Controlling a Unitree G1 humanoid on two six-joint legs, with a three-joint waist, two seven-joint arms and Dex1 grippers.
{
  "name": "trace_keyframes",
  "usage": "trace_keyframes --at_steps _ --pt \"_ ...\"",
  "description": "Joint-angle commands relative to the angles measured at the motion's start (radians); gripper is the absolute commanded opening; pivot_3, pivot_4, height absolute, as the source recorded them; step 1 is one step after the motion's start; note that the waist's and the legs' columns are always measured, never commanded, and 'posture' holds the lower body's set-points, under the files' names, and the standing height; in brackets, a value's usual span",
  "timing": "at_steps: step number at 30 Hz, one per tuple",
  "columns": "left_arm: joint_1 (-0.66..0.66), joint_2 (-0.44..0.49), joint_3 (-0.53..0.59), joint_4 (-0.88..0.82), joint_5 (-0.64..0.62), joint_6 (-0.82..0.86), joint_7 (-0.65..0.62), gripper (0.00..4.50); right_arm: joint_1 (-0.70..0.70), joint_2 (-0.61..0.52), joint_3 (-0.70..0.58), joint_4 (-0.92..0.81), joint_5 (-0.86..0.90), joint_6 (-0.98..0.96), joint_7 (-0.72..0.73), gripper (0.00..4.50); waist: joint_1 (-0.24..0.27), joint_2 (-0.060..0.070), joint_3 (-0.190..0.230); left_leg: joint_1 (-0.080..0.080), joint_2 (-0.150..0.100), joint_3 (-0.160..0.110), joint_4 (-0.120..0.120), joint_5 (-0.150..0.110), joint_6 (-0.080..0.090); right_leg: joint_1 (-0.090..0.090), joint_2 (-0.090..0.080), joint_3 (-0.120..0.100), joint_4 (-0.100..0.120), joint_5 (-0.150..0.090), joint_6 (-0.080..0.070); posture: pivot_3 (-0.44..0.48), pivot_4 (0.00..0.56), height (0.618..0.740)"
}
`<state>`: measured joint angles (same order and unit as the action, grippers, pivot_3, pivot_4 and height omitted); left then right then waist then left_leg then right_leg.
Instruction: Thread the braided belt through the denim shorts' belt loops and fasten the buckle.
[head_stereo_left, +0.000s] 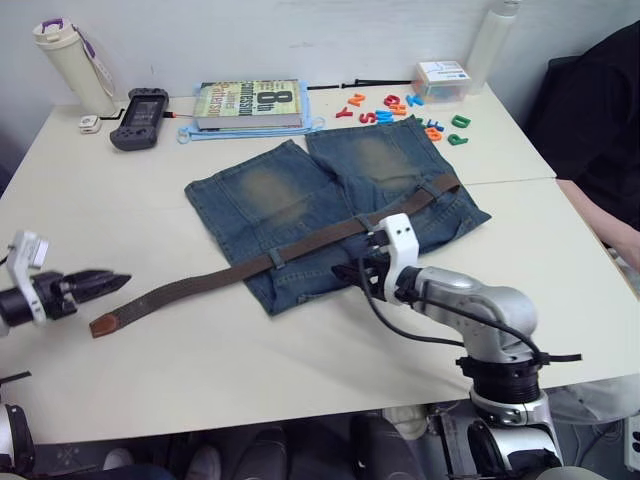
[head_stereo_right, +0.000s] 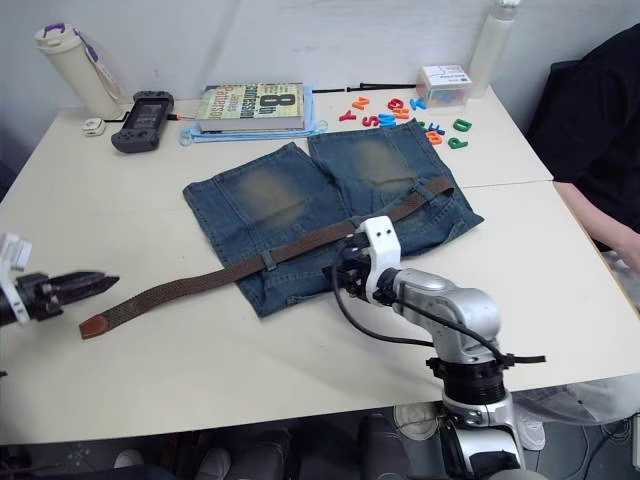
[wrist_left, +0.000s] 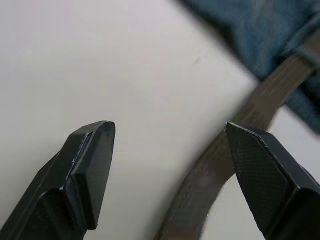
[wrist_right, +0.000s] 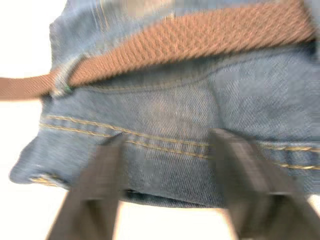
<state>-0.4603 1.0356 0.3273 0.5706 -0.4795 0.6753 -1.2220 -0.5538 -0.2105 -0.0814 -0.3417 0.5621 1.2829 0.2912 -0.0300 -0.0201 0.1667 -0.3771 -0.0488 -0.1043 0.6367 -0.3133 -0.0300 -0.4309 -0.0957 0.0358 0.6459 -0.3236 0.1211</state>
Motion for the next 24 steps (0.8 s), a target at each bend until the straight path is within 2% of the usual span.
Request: trace_keyframes --at_steps 1,3,5,8,11,15,18,24 --pt "0.114 -0.058 0.035 -0.510 -0.182 0.182 0.062 3.89 -0.052 -0.047 -0.086 -0.091 0.062 0.046 0.016 4.48 -0.003 0.003 0.001 0.000 0.000 0.002 0.000 -0.002 0.003 0.000 -0.001 0.000 -0.002 0.000 0.000 0.000 0.150 0.740" --pt "0.190 -0.114 0.025 -0.751 -0.242 0.215 0.119 3.89 -0.059 -0.131 -0.080 -0.100 0.037 0.014 0.037 4.48 -0.005 0.005 0.003 0.000 -0.001 0.003 -0.001 -0.004 0.005 0.001 -0.003 0.000 -0.004 0.000 0.000 0.000 0.150 0.740" --pt "0.259 -0.174 -0.002 -0.935 -0.265 0.209 0.181 3.89 -0.034 -0.273 -0.016 -0.102 -0.034 -0.078 0.082 4.48 -0.004 0.006 0.004 0.000 -0.001 0.004 -0.002 -0.006 0.007 0.001 -0.003 0.000 -0.007 0.000 0.000 0.000 0.150 0.740" --pt "0.356 -0.241 -0.091 -1.080 -0.154 0.047 0.231 3.89 0.030 -0.473 0.084 -0.095 -0.168 -0.279 0.161 4.48 -0.001 0.007 0.004 0.000 -0.001 0.005 -0.005 -0.007 0.007 0.000 -0.002 -0.001 -0.012 0.000 0.000 0.000 0.150 0.740" --pt "0.404 -0.301 -0.199 -1.119 -0.007 -0.154 0.275 3.89 0.098 -0.659 0.210 -0.036 -0.372 -0.540 0.218 4.48 0.003 0.009 0.006 0.000 -0.001 0.009 -0.006 -0.007 0.007 0.001 -0.001 -0.006 -0.020 0.000 0.001 0.000 0.150 0.740" --pt "0.397 -0.362 -0.340 -1.020 0.249 -0.435 0.373 3.89 0.127 -0.810 0.403 0.142 -0.711 -0.923 0.213 4.48 0.003 0.008 0.008 0.003 -0.005 0.018 0.000 -0.006 0.009 0.004 0.001 -0.004 -0.019 0.003 0.006 0.000 0.150 0.740" --pt "0.385 -0.378 -0.427 -0.937 0.438 -0.642 0.444 3.89 0.095 -0.832 0.483 0.267 -0.906 -1.128 0.163 4.48 0.001 0.007 0.009 0.007 -0.007 0.023 0.001 -0.003 0.013 0.006 0.002 0.002 -0.020 0.011 0.009 0.000 0.150 0.740" --pt "0.313 -0.438 -0.492 -0.760 0.682 -0.820 0.644 3.89 0.004 -0.722 0.528 0.515 -1.094 -1.304 0.056 4.48 0.004 0.006 0.009 0.006 -0.006 0.026 0.007 0.000 0.016 0.007 0.002 0.007 -0.023 0.020 0.013 0.000 0.150 0.740"
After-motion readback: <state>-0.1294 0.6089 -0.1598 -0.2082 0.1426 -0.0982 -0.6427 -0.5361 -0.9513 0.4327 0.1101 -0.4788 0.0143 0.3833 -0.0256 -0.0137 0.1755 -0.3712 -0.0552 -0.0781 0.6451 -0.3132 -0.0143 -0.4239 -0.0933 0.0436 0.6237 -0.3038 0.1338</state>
